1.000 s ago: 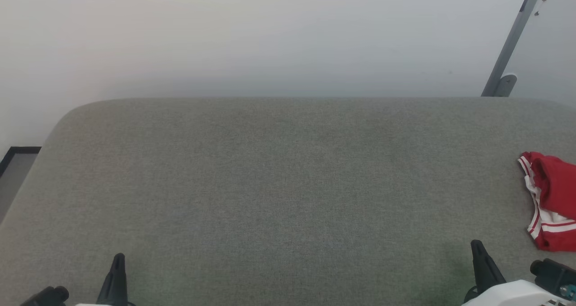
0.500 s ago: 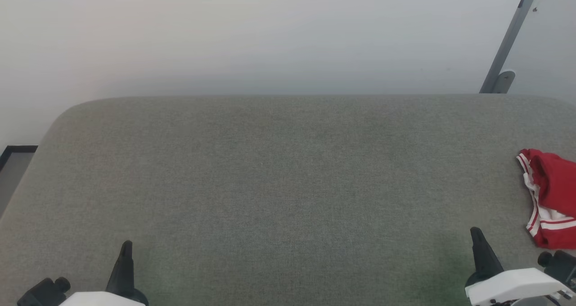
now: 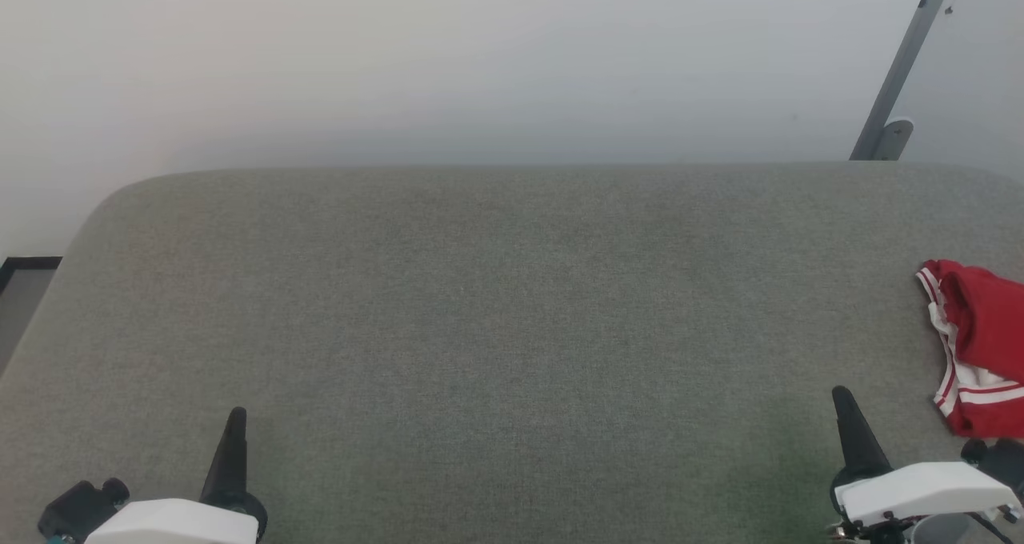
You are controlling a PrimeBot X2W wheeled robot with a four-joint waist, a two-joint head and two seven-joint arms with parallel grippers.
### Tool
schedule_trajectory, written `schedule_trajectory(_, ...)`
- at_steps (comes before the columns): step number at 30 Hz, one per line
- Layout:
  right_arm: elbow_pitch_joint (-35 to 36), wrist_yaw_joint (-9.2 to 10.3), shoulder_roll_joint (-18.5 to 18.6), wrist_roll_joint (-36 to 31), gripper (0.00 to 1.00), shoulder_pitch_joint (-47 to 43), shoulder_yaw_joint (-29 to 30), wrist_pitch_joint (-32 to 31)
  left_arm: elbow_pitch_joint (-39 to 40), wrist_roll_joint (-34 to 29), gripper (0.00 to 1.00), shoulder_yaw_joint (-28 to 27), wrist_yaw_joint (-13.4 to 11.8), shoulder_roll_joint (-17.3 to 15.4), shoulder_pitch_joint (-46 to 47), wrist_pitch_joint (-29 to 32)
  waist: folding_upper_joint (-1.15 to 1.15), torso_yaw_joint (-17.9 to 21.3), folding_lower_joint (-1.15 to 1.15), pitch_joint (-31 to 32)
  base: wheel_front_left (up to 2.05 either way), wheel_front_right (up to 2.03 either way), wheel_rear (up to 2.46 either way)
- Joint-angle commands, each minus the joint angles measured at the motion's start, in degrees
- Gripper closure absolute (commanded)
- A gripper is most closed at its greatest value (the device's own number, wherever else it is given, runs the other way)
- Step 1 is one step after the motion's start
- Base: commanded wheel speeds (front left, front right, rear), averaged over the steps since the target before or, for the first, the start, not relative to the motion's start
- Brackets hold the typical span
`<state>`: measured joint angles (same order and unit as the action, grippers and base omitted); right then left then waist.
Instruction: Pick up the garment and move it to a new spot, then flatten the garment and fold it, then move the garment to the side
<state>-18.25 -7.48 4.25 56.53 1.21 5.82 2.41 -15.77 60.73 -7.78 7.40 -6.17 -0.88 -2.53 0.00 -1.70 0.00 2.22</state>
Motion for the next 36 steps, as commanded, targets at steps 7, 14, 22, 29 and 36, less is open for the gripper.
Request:
schedule_trajectory(7, 1.38, -0.02, -0.08, 5.40, 1.00, 1.83, 0.22, -1.36, 0.88, 4.74, 1.00, 0.09, 0.08, 0.26, 2.15, 1.49, 0.00, 0.17, 0.00, -0.24, 0.00, 0.00, 0.00)
schedule_trajectory(14, 1.82, -0.02, -0.26, 9.61, 1.00, 2.25, 0.32, -2.48, 1.01, 8.49, 1.00, 0.26, 0.09, 0.68, 3.02, 2.54, 0.00, 0.33, 0.00, -0.47, 0.00, 0.00, 0.00)
schedule_trajectory(22, 2.31, -0.02, -0.46, 14.15, 1.00, 2.89, 0.41, -3.63, 1.17, 12.53, 1.00, 0.45, 0.10, 1.16, 3.80, 3.69, 0.00, 0.53, 0.00, -0.74, 0.00, 0.00, 0.00)
schedule_trajectory(29, 2.72, -0.02, -0.64, 17.84, 1.00, 3.25, 0.49, -4.54, 1.29, 15.79, 1.00, 0.59, 0.11, 1.56, 4.34, 4.69, 0.00, 0.69, 0.00, -0.98, 0.00, 0.00, 0.00)
schedule_trajectory(36, 3.04, -0.02, -0.84, 21.87, 1.00, 3.77, 0.56, -5.55, 1.44, 19.32, 1.00, 0.73, 0.12, 1.95, 5.16, 5.64, 0.00, 0.89, 0.00, -1.25, 0.00, 0.00, 0.00)
